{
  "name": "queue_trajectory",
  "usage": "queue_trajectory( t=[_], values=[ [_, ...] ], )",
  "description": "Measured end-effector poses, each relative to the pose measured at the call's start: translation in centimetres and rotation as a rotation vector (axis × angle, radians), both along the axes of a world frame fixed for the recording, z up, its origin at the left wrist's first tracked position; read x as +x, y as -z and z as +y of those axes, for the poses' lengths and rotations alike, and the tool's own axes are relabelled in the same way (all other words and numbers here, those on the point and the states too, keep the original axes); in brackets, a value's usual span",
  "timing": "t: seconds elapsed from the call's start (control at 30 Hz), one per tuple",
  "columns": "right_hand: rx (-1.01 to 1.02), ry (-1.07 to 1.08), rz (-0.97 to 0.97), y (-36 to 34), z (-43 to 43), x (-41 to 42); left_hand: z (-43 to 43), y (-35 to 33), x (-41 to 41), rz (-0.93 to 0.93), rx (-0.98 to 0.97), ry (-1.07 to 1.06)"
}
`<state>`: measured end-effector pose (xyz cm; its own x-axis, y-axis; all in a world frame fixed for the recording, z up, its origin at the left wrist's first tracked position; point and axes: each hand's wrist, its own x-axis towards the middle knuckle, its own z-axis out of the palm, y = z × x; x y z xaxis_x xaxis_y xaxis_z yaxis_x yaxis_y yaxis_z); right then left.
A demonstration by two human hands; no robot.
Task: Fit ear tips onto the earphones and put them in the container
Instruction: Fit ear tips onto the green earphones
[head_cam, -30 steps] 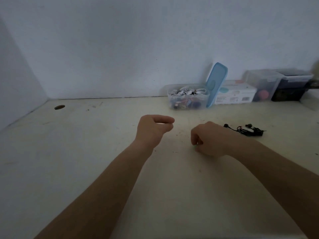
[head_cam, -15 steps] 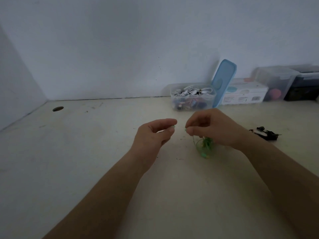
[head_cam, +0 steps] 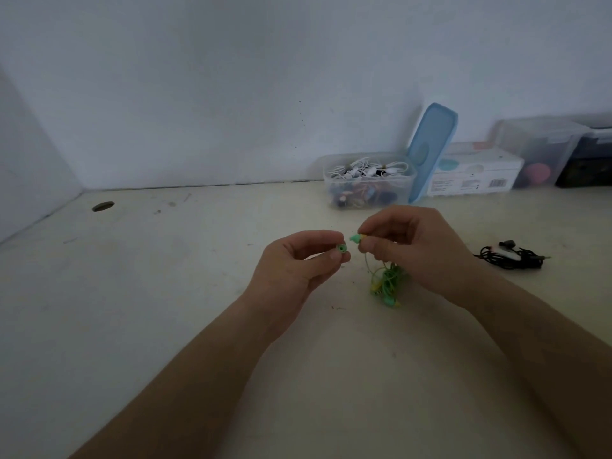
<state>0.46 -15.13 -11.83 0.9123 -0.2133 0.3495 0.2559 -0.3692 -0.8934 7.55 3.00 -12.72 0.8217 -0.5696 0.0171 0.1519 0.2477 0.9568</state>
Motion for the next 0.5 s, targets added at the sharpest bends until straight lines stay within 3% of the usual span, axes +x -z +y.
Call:
queue_trajectory(
  t=[0.13,0.5],
  values=[
    [-0.090,-0.043,0.009,-0.02,0.45,-0.16,-0.01,0.03,0.21,-0.019,0.007,-0.002],
    [-0.096,-0.022,-0.020,0.09,0.31,-0.02,0.02,-0.10,-0.16,-0.104,0.036,-0.025]
  ],
)
